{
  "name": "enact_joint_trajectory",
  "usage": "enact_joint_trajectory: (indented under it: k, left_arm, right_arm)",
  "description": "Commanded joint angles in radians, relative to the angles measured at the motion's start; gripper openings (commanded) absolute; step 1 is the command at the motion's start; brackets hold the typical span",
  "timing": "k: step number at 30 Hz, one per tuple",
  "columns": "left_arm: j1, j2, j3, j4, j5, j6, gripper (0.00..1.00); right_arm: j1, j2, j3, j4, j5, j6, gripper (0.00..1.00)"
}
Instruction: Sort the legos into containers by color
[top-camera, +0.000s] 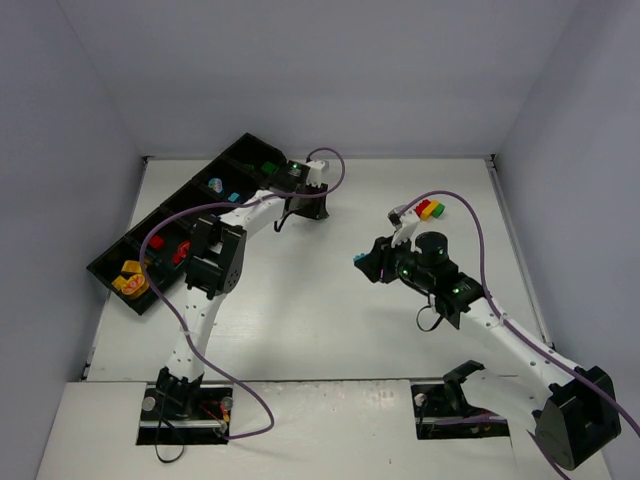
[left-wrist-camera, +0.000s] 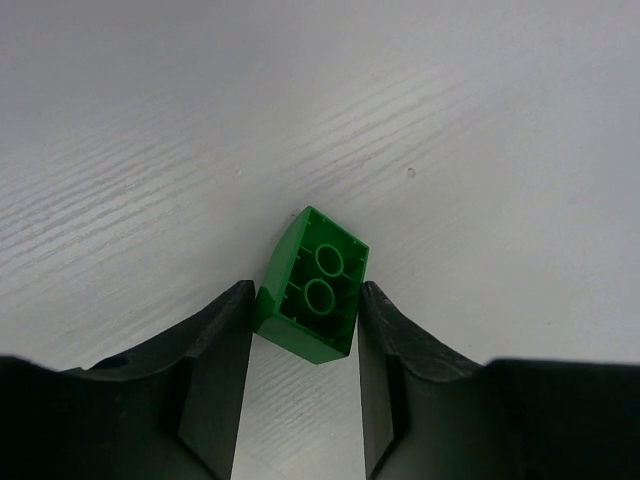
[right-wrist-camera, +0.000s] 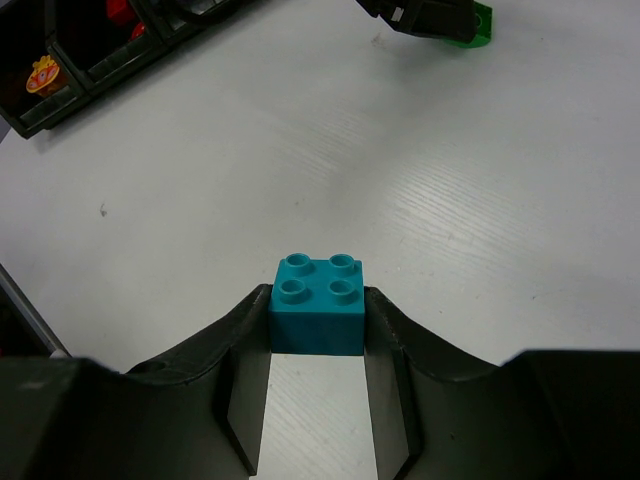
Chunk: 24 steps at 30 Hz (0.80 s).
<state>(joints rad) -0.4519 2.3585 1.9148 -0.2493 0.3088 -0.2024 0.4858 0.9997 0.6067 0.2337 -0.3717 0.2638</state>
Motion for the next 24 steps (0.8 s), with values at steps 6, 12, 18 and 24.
enact_joint_trajectory:
  k: [6, 12, 18, 24]
  left_arm:
    - [0.011, -0.125, -0.060, 0.056, -0.056, -0.026, 0.19]
    - [0.061, -0.168, -0.010, 0.054, -0.155, -0.014, 0.18]
    - [0.119, -0.169, 0.049, 0.100, -0.377, 0.041, 0.18]
    - [0.156, -0.116, 0.145, 0.196, -0.569, 0.142, 0.18]
  right_arm:
    - [0.007, -0.035, -0.001, 0.055, -0.012, 0.008, 0.09]
    - [0.007, -0.033, -0.001, 0.055, -0.012, 0.005, 0.09]
    - [0.008, -0.032, -0.004, 0.055, -0.015, 0.012, 0.09]
    - [0.007, -0.039, -0.010, 0.050, -0.015, 0.040, 0.09]
